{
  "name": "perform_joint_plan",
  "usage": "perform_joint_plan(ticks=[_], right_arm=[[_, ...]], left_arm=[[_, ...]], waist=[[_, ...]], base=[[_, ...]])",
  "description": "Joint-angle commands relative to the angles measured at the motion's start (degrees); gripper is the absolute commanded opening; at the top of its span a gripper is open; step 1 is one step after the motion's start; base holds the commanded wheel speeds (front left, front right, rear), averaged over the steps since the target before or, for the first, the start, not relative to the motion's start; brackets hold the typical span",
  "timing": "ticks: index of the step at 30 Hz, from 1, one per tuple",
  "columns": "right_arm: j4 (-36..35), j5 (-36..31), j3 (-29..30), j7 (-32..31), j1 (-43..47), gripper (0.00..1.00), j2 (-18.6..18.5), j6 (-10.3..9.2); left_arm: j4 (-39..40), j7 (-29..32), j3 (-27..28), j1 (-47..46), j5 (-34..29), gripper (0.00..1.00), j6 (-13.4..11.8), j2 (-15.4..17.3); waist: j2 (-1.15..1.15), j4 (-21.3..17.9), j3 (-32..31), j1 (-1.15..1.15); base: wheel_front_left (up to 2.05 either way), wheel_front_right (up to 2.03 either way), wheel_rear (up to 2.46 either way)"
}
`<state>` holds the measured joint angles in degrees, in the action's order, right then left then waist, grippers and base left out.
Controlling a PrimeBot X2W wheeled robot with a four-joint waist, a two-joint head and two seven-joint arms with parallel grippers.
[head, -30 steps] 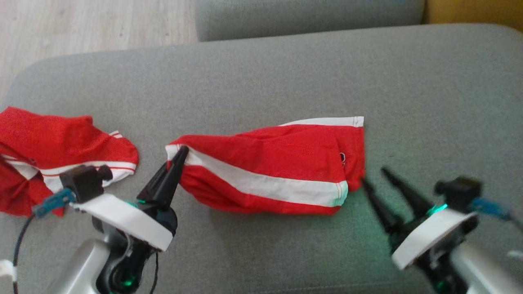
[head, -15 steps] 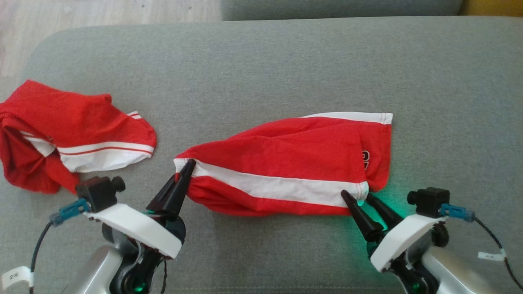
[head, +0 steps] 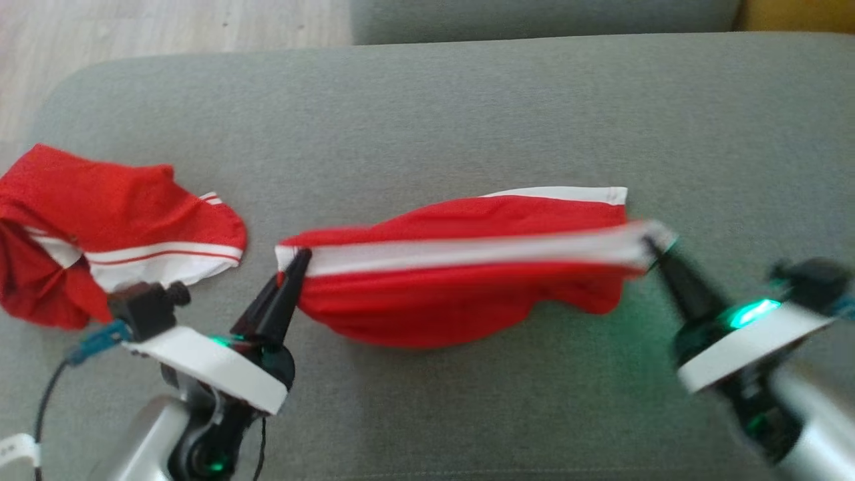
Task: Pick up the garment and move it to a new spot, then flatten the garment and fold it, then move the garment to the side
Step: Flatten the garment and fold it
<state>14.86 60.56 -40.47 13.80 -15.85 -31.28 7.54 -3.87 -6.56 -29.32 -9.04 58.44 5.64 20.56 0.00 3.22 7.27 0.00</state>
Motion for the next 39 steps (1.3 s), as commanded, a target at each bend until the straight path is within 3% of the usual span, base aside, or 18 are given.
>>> perform_joint_plan(ticks=[1, 9, 12, 16, 19, 23, 26, 29, 34, 39], right_arm=[[-4.2, 0.5, 3.1, 1.0, -1.6, 0.0, -3.7, -0.05], [-14.5, -0.4, 16.5, 0.0, -9.4, 0.0, -11.2, -0.05], [-13.7, -1.9, 17.9, -3.0, -16.8, 0.0, -11.1, -0.05], [-9.0, -3.8, 17.9, -7.0, -29.9, 0.0, -8.7, -0.05], [-4.2, -5.9, 17.6, -7.5, -40.0, 0.0, -6.9, -0.05], [-0.3, -7.9, 17.2, -6.1, -50.2, 0.0, -6.4, -0.05], [0.7, -8.4, 16.6, -4.6, -55.1, 0.0, -6.9, -0.05], [0.5, -7.8, 15.4, -3.6, -56.1, 0.0, -7.5, -0.05], [-0.6, -6.2, 12.5, -3.0, -51.0, 0.0, -8.1, -0.05], [-2.2, -2.6, 10.5, -1.4, -37.0, 0.0, -9.7, -0.05]], left_arm=[[3.3, 0.3, 3.4, -3.3, 1.6, 0.0, 0.5, 1.9], [11.5, 8.2, 5.4, -15.8, 6.7, 0.0, 0.9, 3.5], [10.9, 11.9, 5.3, -25.9, 8.4, 0.0, 0.9, 1.7], [3.9, 14.4, 5.1, -41.8, 7.5, 0.0, 0.9, -2.2], [-3.9, 13.4, 4.5, -53.4, 5.3, 0.0, 1.2, -5.9], [-13.2, 6.8, 4.0, -66.0, 2.2, 0.0, 1.7, -11.0], [-16.5, 1.7, 1.4, -71.4, 0.9, 0.0, 1.8, -12.5], [-17.5, -2.7, -2.1, -71.5, 2.5, 0.0, 1.8, -12.1], [-18.6, -4.6, -7.5, -65.5, 6.5, 0.0, 1.8, -8.7], [-19.5, -7.4, -12.6, -52.9, 11.3, 0.0, 1.8, -5.8]], waist=[[0.0, -0.9, -0.1, 0.0], [0.0, -3.6, 3.6, 0.0], [0.0, -4.4, 6.7, 0.0], [0.0, -5.7, 12.0, 0.0], [0.0, -6.2, 15.6, 0.0], [0.0, -6.3, 18.7, 0.0], [0.0, -6.3, 20.2, 0.0], [0.0, -6.1, 20.8, 0.0], [0.0, -5.9, 21.3, 0.0], [0.0, -4.3, 20.6, 0.0]], base=[[0.0, 0.0, 0.0], [0.0, 0.0, 0.0], [0.0, 0.0, 0.0], [0.0, 0.0, 0.0], [0.0, 0.0, 0.0], [0.0, 0.0, 0.0], [0.0, 0.0, 0.0], [0.0, 0.0, 0.0], [0.0, 0.0, 0.0], [0.0, 0.0, 0.0]])
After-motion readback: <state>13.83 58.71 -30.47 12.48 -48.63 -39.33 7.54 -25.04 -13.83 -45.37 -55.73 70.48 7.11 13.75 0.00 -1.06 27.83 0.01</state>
